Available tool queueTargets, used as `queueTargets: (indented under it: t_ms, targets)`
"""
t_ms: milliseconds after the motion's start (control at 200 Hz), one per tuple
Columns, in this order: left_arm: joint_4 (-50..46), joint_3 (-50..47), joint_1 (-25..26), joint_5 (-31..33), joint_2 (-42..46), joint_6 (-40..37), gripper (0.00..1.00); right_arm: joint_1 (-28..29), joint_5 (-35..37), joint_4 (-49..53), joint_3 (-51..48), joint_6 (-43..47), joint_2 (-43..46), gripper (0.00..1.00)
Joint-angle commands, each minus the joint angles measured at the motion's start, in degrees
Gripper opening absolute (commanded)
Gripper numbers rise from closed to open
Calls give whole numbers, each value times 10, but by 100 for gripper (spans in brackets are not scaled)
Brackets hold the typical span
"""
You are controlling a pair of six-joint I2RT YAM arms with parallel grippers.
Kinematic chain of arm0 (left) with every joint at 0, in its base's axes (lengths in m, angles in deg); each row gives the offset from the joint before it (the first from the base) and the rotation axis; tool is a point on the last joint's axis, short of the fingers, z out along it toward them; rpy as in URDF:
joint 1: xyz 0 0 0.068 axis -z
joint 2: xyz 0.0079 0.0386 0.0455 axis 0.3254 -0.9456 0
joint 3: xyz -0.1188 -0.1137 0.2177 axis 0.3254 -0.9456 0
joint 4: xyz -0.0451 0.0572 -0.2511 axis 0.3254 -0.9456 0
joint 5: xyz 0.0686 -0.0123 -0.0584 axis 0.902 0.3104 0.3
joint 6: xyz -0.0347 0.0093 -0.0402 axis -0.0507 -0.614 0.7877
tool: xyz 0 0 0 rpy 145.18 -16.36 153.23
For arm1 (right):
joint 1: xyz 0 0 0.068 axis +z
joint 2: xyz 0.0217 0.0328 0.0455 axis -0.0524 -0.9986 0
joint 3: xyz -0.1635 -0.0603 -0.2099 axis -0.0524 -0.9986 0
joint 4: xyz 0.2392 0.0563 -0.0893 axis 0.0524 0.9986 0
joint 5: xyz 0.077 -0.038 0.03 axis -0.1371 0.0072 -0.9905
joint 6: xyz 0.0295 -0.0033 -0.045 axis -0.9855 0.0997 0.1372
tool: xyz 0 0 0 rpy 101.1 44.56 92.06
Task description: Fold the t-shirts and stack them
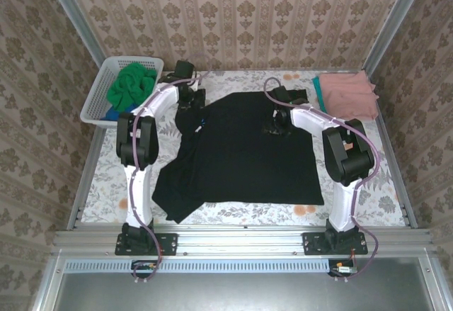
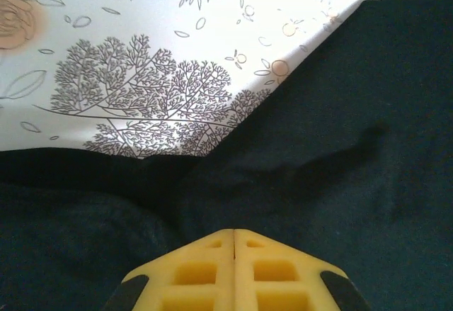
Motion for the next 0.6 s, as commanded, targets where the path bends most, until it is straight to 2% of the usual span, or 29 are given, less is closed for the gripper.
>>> queueTargets:
  t_ms: [0,75,165,290,325,355,375,410,520,595]
  targets:
    - [-28,-2,-2,50,35,-5,43,0,0,-30,-15,-9,1,41]
    - [-41,4,0,86,5,3,54,1,-1,-37,-28,-12,1,42]
    - [-30,-6,3,89,-25,24,55,1,2,-30,-27,-10,-6,43]
    - [-22,-6,15,108,-47,24,62,1,12,-21,-30,-6,-6,43]
    - [-34,3,16,117,-54,23,55,1,15,-20,-33,-4,-3,43]
    - [-43,12,15,120,-58,23,40,1,22,-16,-35,-2,0,44]
    - [-47,16,15,124,-58,23,26,1,25,-14,-36,-2,1,44]
    - [-54,20,15,132,-56,22,16,0,32,-9,-39,0,3,45]
    - [-65,19,16,152,-17,10,0,-12,45,3,-51,-1,8,45]
    - [-72,11,15,170,23,2,0,-23,49,3,-63,-6,10,45]
